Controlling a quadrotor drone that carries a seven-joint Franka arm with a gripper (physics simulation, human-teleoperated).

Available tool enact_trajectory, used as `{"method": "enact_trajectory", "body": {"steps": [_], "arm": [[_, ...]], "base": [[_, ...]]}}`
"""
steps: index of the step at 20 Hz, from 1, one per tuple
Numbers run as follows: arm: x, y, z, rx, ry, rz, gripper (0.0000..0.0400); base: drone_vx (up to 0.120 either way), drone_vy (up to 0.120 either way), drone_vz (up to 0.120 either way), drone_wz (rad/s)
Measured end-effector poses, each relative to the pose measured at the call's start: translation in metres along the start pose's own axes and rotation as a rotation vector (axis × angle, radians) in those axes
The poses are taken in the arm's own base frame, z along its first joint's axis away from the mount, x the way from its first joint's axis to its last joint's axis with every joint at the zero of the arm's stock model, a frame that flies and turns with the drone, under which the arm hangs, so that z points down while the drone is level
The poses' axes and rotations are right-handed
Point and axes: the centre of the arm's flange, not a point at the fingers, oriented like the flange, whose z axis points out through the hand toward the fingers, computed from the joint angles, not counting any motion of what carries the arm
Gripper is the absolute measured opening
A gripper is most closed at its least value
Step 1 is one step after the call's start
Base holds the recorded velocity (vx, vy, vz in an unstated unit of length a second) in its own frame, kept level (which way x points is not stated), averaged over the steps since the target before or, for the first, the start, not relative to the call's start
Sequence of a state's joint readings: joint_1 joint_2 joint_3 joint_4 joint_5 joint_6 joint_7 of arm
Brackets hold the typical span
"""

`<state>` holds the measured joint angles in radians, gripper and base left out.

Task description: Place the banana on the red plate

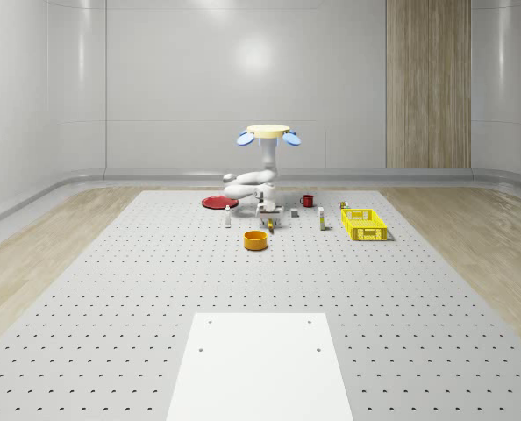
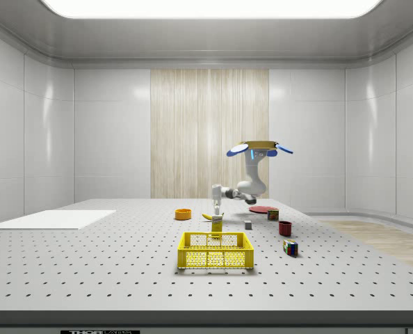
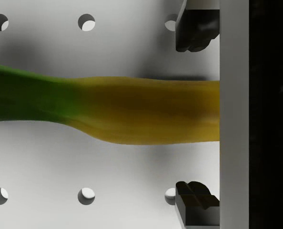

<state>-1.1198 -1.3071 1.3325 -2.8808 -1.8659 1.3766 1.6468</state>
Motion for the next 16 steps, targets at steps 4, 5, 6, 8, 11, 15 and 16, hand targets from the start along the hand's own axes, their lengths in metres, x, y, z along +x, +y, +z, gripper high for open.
{"method": "enact_trajectory", "body": {"steps": [4, 5, 6, 8, 11, 15, 16], "arm": [[0.0000, 0.0000, 0.0000, 0.000, 0.000, 0.000, 0.0400], [0.0000, 0.0000, 0.0000, 0.000, 0.000, 0.000, 0.0400], [0.0000, 0.0000, 0.0000, 0.000, 0.000, 0.000, 0.0400], [0.0000, 0.0000, 0.0000, 0.000, 0.000, 0.000, 0.0400], [0.0000, 0.0000, 0.0000, 0.000, 0.000, 0.000, 0.0400], [0.0000, 0.0000, 0.0000, 0.000, 0.000, 0.000, 0.0400], [0.0000, 0.0000, 0.0000, 0.000, 0.000, 0.000, 0.0400]], "base": [[0.000, -0.030, 0.000, 0.000], [0.000, 0.000, 0.000, 0.000], [0.000, 0.000, 0.000, 0.000], [0.080, 0.000, 0.000, 0.000], [0.000, 0.000, 0.000, 0.000], [0.050, 0.040, 0.000, 0.000], [0.000, 0.040, 0.000, 0.000]]}}
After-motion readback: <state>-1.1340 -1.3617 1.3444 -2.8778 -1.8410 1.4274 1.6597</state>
